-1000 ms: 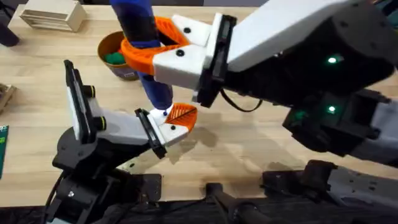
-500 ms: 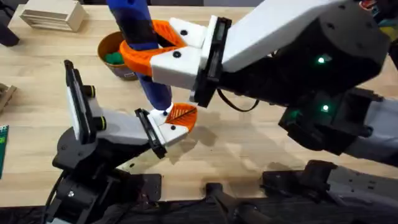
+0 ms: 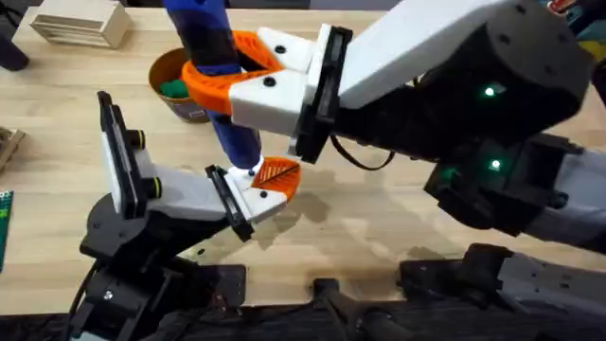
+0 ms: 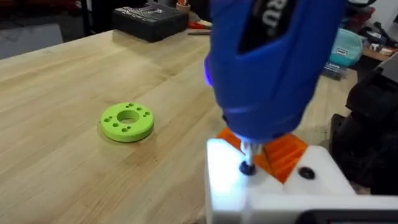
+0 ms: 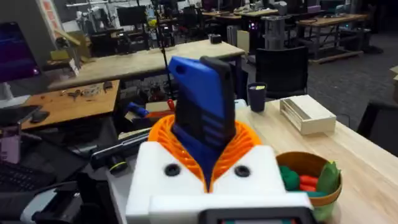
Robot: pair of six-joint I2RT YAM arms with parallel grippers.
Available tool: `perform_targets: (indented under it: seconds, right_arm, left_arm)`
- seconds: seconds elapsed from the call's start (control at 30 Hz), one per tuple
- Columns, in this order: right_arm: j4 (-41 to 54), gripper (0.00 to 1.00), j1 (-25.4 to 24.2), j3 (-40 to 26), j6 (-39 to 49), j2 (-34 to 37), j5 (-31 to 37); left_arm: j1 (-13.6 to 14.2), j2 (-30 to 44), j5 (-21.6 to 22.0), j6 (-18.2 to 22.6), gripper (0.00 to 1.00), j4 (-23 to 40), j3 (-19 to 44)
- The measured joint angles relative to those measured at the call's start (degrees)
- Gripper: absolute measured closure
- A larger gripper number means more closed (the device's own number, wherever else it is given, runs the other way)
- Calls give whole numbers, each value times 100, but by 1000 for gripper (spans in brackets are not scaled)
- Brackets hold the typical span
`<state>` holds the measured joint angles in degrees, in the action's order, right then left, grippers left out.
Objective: Pick up the gripper from the table and insert it into the empty holder that is missing its gripper. Then pick up a screw, insert it into the mounting hole, and use the screwdriver to tighten it. Finally, clean up the table by picking up the vegetable and placing it into the bucket.
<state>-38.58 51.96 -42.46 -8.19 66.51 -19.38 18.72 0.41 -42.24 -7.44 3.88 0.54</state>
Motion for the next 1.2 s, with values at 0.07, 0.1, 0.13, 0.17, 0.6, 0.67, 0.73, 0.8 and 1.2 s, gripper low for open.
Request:
perform_targets:
  seconds: [0.07,0.1,0.13,0.17,0.6,0.67,0.73,0.8,1.2]
  right_arm:
    - [23,972,0,0,-2,1,0]
    - [39,972,0,0,-2,-1,0]
    - [65,972,0,0,-2,-1,1]
    - [92,972,0,0,-4,-1,0]
    - [95,972,0,0,-39,38,2]
    - [100,972,0,-1,-39,38,1]
    - [102,972,0,-1,-39,38,2]
    - [69,972,0,0,-39,38,0]
    - [-1494,973,-264,20,-39,-23,-280]
  left_arm:
    - [0,-1,0,0,996,0,0]
    - [0,-1,0,0,996,0,0]
    - [0,0,0,0,996,0,0]
    - [0,-1,0,0,996,0,0]
    - [0,-1,0,-4,996,0,0]
    - [0,0,0,-4,996,0,0]
    - [0,0,0,-4,996,0,0]
    - [0,1,0,-4,996,0,0]
    - [0,-10,42,0,996,-4,0]
